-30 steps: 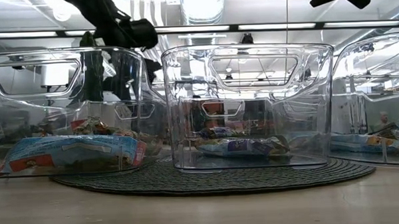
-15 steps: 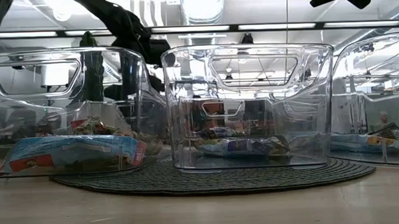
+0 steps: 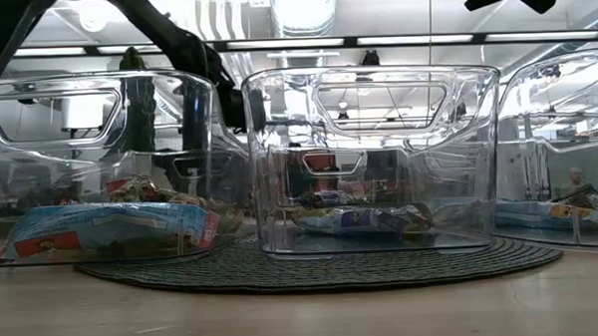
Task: Pick and place Granola Bars by type
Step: Put the yellow granola bar into the right transparent bin
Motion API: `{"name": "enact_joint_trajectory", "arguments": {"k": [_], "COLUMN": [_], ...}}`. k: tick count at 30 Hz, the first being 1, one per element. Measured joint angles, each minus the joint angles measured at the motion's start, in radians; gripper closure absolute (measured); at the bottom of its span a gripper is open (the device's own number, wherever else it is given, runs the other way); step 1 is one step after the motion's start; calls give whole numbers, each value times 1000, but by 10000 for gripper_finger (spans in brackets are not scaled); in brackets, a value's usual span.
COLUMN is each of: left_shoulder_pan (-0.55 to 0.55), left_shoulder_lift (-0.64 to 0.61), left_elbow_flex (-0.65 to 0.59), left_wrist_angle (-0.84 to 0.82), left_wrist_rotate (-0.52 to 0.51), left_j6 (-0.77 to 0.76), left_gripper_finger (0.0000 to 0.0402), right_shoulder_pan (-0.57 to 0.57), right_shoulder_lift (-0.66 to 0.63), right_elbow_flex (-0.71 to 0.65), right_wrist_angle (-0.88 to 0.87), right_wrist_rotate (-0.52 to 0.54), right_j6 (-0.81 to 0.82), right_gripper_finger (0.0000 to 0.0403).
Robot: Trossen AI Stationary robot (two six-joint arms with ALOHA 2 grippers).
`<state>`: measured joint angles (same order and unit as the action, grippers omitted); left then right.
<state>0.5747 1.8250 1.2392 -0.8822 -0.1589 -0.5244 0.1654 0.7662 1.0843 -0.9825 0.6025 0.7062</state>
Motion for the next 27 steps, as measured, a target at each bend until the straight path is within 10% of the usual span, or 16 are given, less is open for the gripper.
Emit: {"name": "enact_joint_trajectory", "arguments": {"k": [11, 27], "left_shoulder_pan": [0, 0], "left_shoulder_lift": [66, 68], "left_elbow_flex": [2, 2], "left_wrist_angle": [18, 6], "left_wrist_rotate": [8, 43], "left_j6": [15, 35], "left_gripper_finger": [160, 366], "right_shoulder_pan": [0, 0], "right_shoulder_lift": [0, 0], "right_elbow_flex": [0, 0], "right_wrist_angle": [0, 1], "right_wrist_rotate": [0, 0], "right_j6": [-2, -2], "right_gripper_finger": [394, 394]}}
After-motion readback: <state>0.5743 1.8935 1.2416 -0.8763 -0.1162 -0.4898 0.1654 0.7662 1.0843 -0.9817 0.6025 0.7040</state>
